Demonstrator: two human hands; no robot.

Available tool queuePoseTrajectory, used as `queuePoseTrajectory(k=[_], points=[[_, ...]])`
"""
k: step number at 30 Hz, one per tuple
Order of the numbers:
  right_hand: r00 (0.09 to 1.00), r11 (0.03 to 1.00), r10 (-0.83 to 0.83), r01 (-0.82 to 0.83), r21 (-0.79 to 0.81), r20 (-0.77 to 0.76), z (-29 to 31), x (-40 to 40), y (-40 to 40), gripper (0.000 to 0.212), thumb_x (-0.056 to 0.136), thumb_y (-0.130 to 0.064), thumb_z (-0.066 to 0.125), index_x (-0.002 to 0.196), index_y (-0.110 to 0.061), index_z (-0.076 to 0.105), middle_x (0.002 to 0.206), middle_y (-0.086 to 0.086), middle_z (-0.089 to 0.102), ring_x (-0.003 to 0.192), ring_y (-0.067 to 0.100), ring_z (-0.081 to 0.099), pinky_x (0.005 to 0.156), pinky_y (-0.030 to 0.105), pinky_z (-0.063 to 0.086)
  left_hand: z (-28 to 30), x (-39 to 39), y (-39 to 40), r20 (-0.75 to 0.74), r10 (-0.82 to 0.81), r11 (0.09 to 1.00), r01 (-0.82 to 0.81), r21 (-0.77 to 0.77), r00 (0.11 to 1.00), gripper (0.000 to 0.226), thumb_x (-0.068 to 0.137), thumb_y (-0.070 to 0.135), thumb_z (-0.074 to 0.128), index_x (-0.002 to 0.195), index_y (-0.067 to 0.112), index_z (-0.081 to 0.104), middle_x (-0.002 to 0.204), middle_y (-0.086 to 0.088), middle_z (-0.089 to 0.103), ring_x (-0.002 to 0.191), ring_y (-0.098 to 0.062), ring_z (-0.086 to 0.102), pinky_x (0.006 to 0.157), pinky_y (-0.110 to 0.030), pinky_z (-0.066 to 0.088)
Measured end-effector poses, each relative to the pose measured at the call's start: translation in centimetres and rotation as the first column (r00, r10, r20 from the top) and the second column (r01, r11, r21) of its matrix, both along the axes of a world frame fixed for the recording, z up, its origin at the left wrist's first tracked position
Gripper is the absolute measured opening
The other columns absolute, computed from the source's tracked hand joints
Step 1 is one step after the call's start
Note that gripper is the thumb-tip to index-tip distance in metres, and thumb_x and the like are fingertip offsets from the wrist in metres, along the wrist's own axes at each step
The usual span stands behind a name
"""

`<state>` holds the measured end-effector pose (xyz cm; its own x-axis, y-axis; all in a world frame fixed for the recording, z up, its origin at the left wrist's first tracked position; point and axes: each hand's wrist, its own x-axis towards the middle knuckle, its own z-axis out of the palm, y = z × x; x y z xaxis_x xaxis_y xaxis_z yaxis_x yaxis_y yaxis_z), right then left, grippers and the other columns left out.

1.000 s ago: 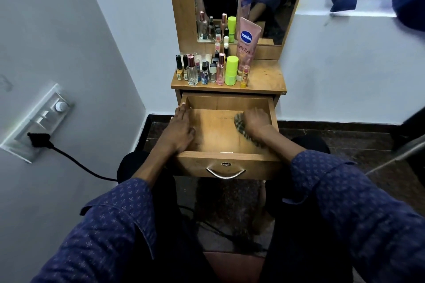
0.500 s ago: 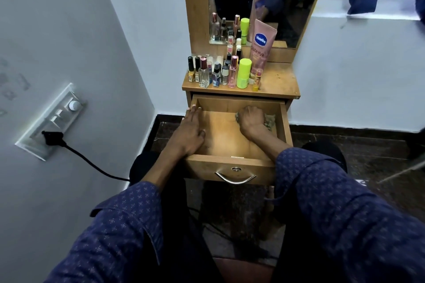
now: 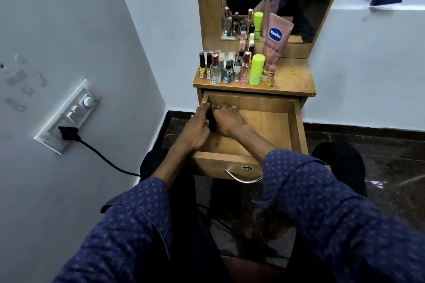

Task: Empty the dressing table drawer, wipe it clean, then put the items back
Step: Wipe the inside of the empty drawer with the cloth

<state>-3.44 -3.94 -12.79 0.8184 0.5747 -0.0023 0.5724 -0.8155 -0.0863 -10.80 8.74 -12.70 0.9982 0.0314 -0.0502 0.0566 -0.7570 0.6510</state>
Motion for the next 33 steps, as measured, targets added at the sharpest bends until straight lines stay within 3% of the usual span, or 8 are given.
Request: queuePoseTrajectory(k=[11, 18, 21, 23, 25, 27, 30, 33], points=[[0.95, 0.983, 0.185, -0.18, 0.045, -0.251, 0.6, -3.0, -2.5, 0.027, 0.084, -0.011, 0.078, 0.083, -0.016, 0.051, 0.092, 0.005, 0.053, 0.075, 0.023, 0.051, 0.063, 0.031, 0.037, 0.5, -0.5, -0.3, -0.022, 0.005, 1.0, -0.005, -0.018, 1.0, 0.063, 0.107, 0.007, 0.042, 0.167, 0.012, 0.021, 0.172, -0.013, 0.025, 0.157, -0.03, 0.029, 0.129, -0.037, 0.023], [0.968, 0.933, -0.175, 0.222, 0.283, -0.182, -0.5, -0.4, -1.6, 0.024, 0.096, -0.004, 0.058, 0.114, -0.012, 0.07, 0.106, 0.012, 0.074, 0.087, 0.029, 0.067, 0.07, 0.031, 0.046, 1.1, -0.9, -0.6, -0.012, 0.047, 0.995, -0.048, -0.082, 0.999, 0.059, 0.108, 0.011, 0.043, 0.165, 0.015, 0.026, 0.168, -0.01, 0.035, 0.154, -0.027, 0.035, 0.126, -0.031, 0.023], [0.703, 0.377, -0.311, 0.709, 0.596, -0.639, -0.8, 1.3, -0.1, 0.017, 0.096, 0.0, 0.061, 0.102, -0.007, 0.074, 0.11, 0.01, 0.076, 0.097, 0.022, 0.07, 0.079, 0.025, 0.051, 1.9, -1.2, -0.8, 0.016, 0.107, 0.986, -0.104, -0.129, 0.994, 0.05, 0.112, 0.015, 0.04, 0.161, 0.012, 0.033, 0.164, -0.012, 0.042, 0.149, -0.027, 0.039, 0.111, -0.022, 0.023], [0.443, -0.091, -0.067, 0.89, 0.447, -0.894, -0.9, 1.9, 0.7, 0.015, 0.103, -0.006, 0.055, 0.1, -0.005, 0.069, 0.101, 0.013, 0.076, 0.085, 0.023, 0.071, 0.075, 0.034, 0.059, 2.1, -1.3, -1.0, 0.017, 0.132, 0.976, -0.127, -0.177, 0.991, 0.048, 0.115, 0.021, 0.036, 0.162, 0.01, 0.034, 0.165, -0.012, 0.04, 0.152, -0.027, 0.036, 0.113, -0.023, 0.023], [0.366, -0.247, 0.176, 0.915, 0.319, -0.914, -0.9, 1.9, 1.6, 0.022, 0.108, -0.011, 0.046, 0.107, -0.002, 0.067, 0.089, 0.01, 0.072, 0.077, 0.021, 0.068, 0.073, 0.036, 0.059, 2.1, -1.4, -1.1, 0.004, 0.139, 0.968, -0.135, -0.211, 0.99, 0.048, 0.116, 0.028, 0.033, 0.162, 0.013, 0.035, 0.165, -0.012, 0.041, 0.152, -0.027, 0.037, 0.11, -0.022, 0.024], [0.4, -0.192, 0.268, 0.914, 0.358, -0.876, -0.8, 1.2, 2.8, 0.025, 0.109, -0.011, 0.046, 0.122, 0.0, 0.065, 0.097, 0.01, 0.071, 0.09, 0.021, 0.067, 0.086, 0.035, 0.057, 2.2, -1.4, -1.2, -0.019, 0.14, 0.959, -0.141, -0.245, 0.99, 0.051, 0.116, 0.036, 0.029, 0.163, 0.016, 0.034, 0.165, -0.01, 0.042, 0.152, -0.026, 0.038, 0.106, -0.021, 0.023], [0.5, 0.165, 0.165, 0.836, 0.523, -0.85, -0.7, 0.0, 3.7, 0.032, 0.109, -0.02, 0.044, 0.134, -0.006, 0.059, 0.125, 0.012, 0.068, 0.117, 0.023, 0.062, 0.109, 0.038, 0.049, 2.0, -1.2, -1.1, -0.04, 0.139, 0.948, -0.144, -0.283, 0.99, 0.059, 0.114, 0.05, 0.025, 0.166, 0.022, 0.029, 0.168, -0.006, 0.036, 0.155, -0.023, 0.033, 0.113, -0.023, 0.02], [0.581, 0.412, 0.093, 0.717, 0.562, -0.809, -0.2, 0.0, 3.7, 0.034, 0.11, -0.029, 0.038, 0.129, -0.011, 0.061, 0.127, 0.009, 0.067, 0.117, 0.023, 0.062, 0.1, 0.033, 0.049, 1.7, -1.1, -0.9, -0.045, 0.14, 0.94, -0.147, -0.308, 0.989, 0.069, 0.11, 0.061, 0.021, 0.167, 0.023, 0.027, 0.17, -0.005, 0.034, 0.156, -0.022, 0.031, 0.125, -0.033, 0.019]])
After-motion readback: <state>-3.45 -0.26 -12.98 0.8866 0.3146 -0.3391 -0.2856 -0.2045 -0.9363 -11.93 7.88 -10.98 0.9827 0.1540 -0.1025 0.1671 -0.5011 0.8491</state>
